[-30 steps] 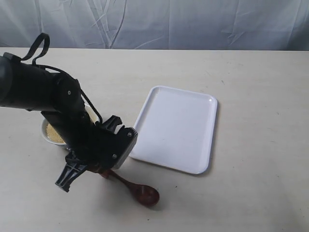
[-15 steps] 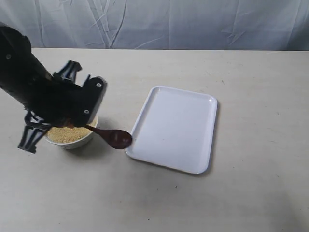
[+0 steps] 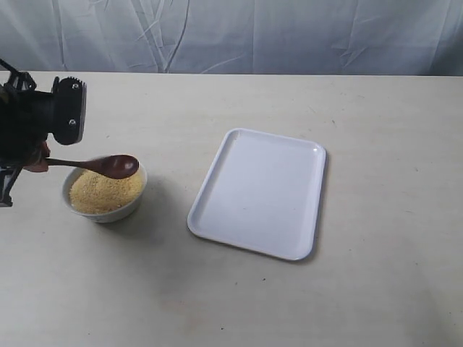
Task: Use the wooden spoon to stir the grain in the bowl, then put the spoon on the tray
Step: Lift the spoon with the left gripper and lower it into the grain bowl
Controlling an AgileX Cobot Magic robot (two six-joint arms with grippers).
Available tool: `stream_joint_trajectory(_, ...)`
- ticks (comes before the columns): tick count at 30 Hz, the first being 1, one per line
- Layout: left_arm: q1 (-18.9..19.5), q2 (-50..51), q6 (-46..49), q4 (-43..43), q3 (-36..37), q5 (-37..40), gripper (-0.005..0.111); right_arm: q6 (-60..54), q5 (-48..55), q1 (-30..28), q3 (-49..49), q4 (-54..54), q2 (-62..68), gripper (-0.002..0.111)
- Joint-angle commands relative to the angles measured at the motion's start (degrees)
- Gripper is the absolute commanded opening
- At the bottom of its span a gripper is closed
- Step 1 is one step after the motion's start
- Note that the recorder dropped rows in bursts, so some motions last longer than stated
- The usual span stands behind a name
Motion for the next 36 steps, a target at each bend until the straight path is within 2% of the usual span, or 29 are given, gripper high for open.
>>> stream_joint_trajectory(1,2.2,1.7,-2.6,-1.7,-0.3,-0.8,0.000,0.0,-0.6,-0.3,0.1,-0.3,-0.4,0.000)
stream_joint_trajectory(9,2.2,5.7,-2.4,-6.9,-0.3,-3.8,0.000,0.0,-0.6,-0.3,0.1,-0.3,-0.4,0.000)
stream_joint_trajectory(19,2.3,8.8,-2.2,5.6,-0.3,-3.6,0.000,0.0,-0.6,-0.3,0.1,-0.3,-0.4,0.000)
stream_joint_trajectory(21,2.3,8.9,-2.2,5.7,-0.3,-4.3,0.004,0.0,-0.6,-0.3,0.1,-0.3,-0.4,0.000)
stream_joint_trajectory(26,2.3,8.8,-2.3,5.9,-0.3,-4.5,0.030,0.0,-0.6,-0.3,0.1,-0.3,-0.4,0.000)
stream_joint_trajectory(33,2.3,6.9,-3.9,5.7,-0.3,-3.5,0.031,0.0,-0.6,-0.3,0.1,-0.3,-0.4,0.000)
stream_joint_trajectory(36,2.2,4.2,-14.6,5.2,-0.3,-4.4,0.031,0.0,-0.6,-0.3,0.1,-0.3,-0.4,0.000)
